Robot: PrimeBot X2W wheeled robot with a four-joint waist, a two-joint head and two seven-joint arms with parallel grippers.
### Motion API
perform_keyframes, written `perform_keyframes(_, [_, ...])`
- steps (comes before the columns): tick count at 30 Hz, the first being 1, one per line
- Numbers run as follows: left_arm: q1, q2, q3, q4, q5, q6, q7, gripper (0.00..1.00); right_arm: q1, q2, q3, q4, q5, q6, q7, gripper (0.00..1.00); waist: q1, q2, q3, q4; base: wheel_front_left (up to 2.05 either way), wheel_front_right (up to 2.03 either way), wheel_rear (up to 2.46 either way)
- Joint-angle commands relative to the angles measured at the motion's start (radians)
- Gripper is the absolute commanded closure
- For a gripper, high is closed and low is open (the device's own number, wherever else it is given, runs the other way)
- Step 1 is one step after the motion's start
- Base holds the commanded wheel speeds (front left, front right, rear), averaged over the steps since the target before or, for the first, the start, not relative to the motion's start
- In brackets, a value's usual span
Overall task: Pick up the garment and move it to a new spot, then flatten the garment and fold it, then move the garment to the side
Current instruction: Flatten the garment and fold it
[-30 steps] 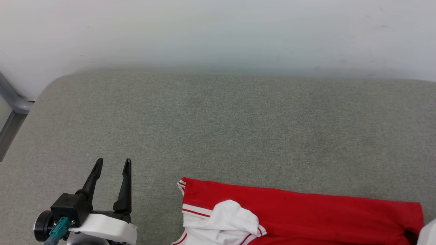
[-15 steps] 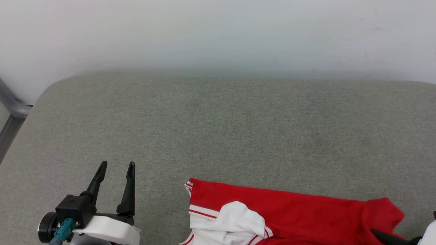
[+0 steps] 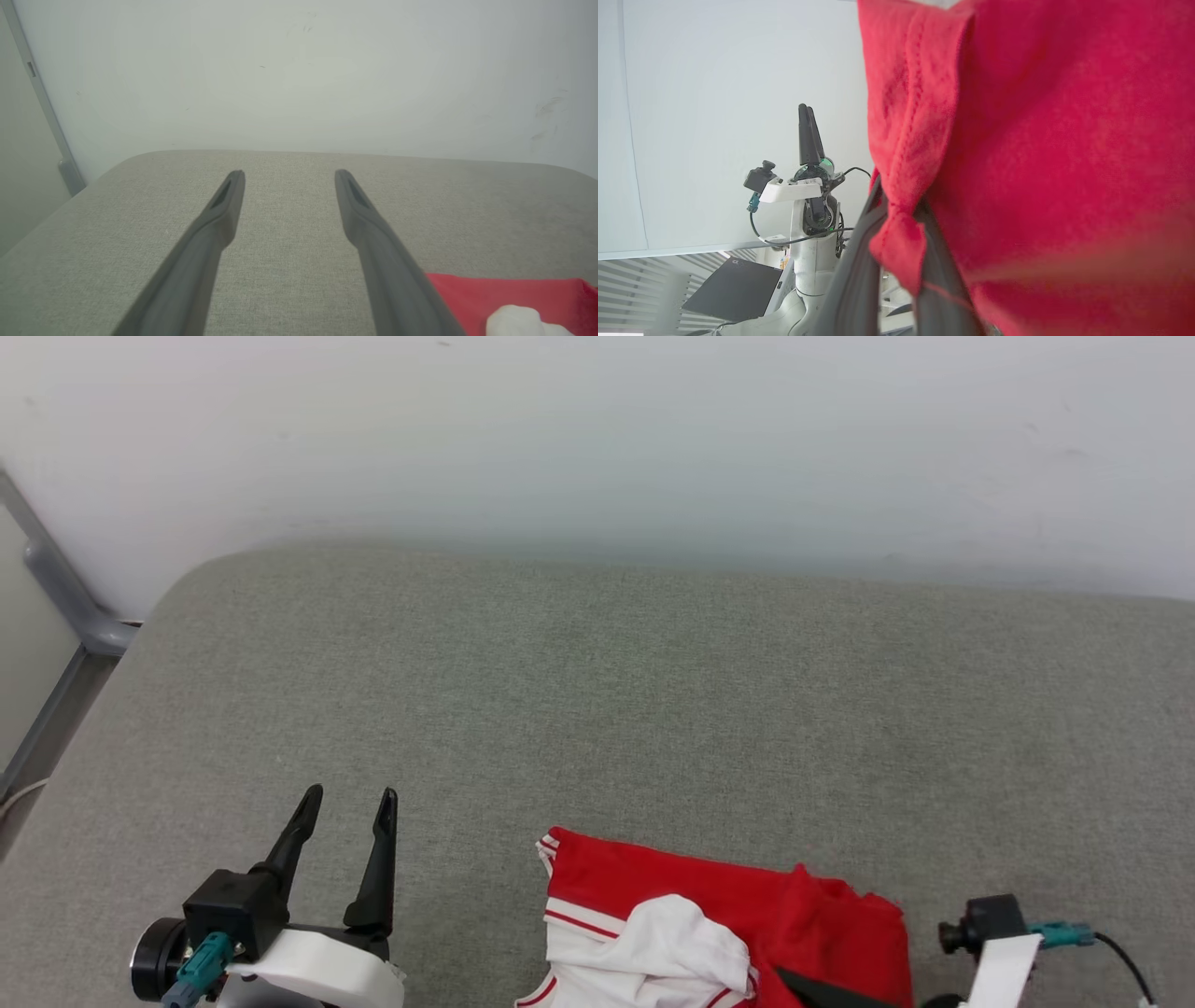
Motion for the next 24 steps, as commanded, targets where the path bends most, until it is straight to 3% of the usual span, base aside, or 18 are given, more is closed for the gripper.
perform_keyframes(1, [-0.013, 0.002, -0.003, -0.005, 0.003, -0.002, 0.001, 0.0, -0.02, 0.002, 0.039, 0.005, 0.031, 0.0, -0.028, 1.0, 0.0, 0.0, 0.001, 0.01, 0.0, 0.0, 0.0])
perform_keyframes(9, [-0.03, 0.002, -0.011, -0.003, 0.0, -0.009, 0.0, 0.0, -0.116, 0.002, 0.215, 0.052, 0.061, 0.0, -0.182, 1.0, 0.0, 0.0, 0.02, 0.039, 0.0, 0.0, 0.0])
perform_keyframes(18, [-0.054, -0.015, -0.015, 0.007, -0.007, -0.015, -0.009, 0.0, -0.224, 0.002, 0.383, 0.178, -0.033, 0.0, -0.369, 1.0, 0.0, 0.0, 0.053, 0.062, 0.0, 0.0, 0.0])
perform_keyframes(21, [-0.059, -0.018, -0.015, 0.016, -0.007, -0.016, -0.011, 0.0, -0.247, 0.002, 0.427, 0.226, -0.051, 0.0, -0.427, 0.92, 0.0, 0.0, 0.059, 0.066, 0.0, 0.0, 0.0])
perform_keyframes(24, [-0.068, -0.021, -0.014, 0.021, -0.009, -0.017, -0.014, 0.0, -0.269, 0.002, 0.46, 0.265, -0.045, 0.0, -0.473, 0.57, 0.0, 0.0, 0.064, 0.068, 0.0, 0.0, 0.0])
